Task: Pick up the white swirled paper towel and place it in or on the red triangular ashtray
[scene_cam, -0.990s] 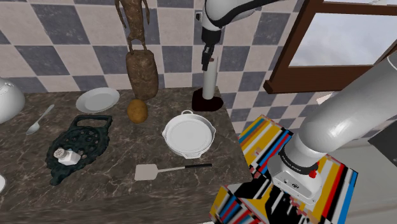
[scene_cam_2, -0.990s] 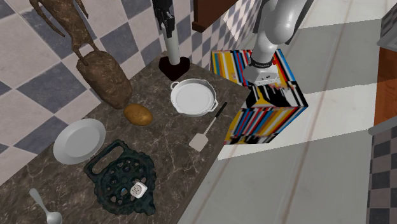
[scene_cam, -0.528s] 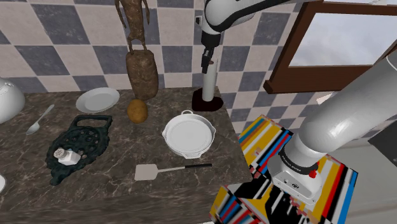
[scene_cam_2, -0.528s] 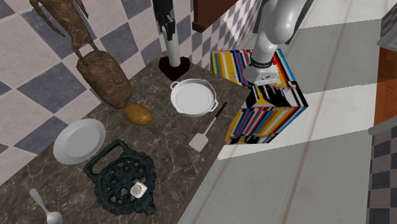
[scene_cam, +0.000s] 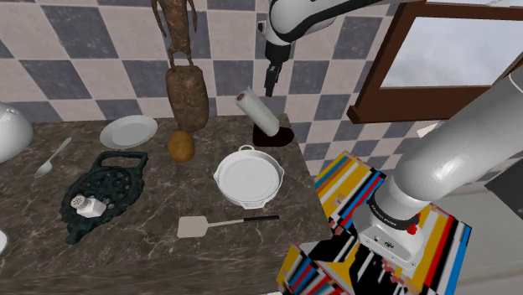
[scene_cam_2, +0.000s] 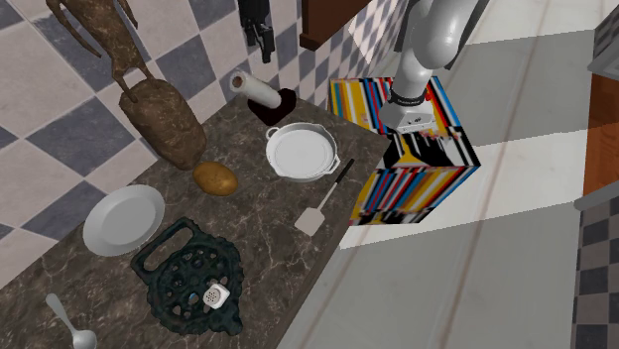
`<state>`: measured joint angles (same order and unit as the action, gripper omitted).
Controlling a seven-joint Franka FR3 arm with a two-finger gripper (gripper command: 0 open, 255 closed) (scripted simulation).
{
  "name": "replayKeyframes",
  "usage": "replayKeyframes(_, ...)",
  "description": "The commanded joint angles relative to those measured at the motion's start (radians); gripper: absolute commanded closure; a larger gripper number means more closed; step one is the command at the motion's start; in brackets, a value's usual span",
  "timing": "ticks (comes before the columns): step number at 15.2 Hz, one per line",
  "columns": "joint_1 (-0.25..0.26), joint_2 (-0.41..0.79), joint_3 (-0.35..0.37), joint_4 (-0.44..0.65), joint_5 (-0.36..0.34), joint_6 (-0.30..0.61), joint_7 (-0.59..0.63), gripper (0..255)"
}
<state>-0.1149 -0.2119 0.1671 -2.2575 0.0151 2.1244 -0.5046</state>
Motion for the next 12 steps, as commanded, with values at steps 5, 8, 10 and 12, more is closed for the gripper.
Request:
replayKeyframes(5, 0.001, -0.043, -0.004, 0.086, 0.006, -0.129, -0.005, 0)
replayKeyframes(8, 0.001, -0.043, -0.004, 0.086, 0.006, -0.129, -0.005, 0)
replayKeyframes(10, 0.001, -0.043, -0.004, 0.086, 0.006, -0.129, -0.005, 0)
replayKeyframes(12, 0.001, -0.043, -0.004, 0.086, 0.006, -0.129, -0.005, 0)
